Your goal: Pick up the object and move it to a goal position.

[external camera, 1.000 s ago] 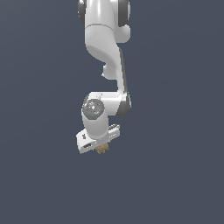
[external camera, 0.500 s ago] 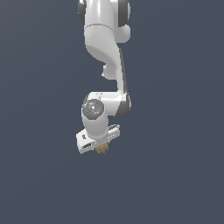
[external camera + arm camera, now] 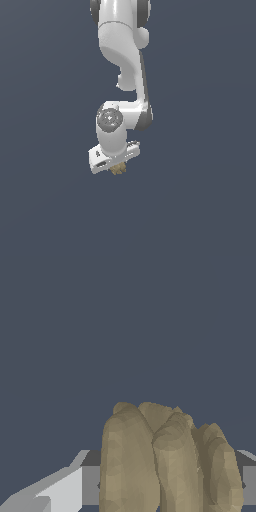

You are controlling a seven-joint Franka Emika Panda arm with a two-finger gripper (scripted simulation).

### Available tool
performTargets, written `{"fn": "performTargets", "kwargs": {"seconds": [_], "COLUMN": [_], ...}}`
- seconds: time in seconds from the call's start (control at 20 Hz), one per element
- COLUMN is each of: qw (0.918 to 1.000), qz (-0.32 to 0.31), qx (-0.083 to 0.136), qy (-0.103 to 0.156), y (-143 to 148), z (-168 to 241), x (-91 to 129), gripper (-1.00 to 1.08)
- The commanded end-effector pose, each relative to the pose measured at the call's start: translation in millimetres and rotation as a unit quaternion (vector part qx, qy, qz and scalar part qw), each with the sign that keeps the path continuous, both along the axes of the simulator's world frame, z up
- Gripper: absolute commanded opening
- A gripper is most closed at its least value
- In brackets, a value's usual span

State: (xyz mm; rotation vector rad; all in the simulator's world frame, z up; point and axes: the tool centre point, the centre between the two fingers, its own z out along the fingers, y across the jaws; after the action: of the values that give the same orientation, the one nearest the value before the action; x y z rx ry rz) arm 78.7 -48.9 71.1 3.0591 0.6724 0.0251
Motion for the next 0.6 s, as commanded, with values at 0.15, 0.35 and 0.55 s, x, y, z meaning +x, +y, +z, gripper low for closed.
{"fn": "performTargets", "kwargs": {"seconds": [0.15,0.35,0.55], "qw": [0.9995,0.9979,0.9946], "qz": [-0.028,-0.056,-0.09], "qx": [-0.004,-0.008,-0.014], "qy": [-0.016,-0.032,-0.05], "y": [14.9,29.7,46.8], "z": [28.7,57.4,91.0], "x": [5.5,10.7,16.9], "gripper": [-1.0,-1.0,-1.0]}}
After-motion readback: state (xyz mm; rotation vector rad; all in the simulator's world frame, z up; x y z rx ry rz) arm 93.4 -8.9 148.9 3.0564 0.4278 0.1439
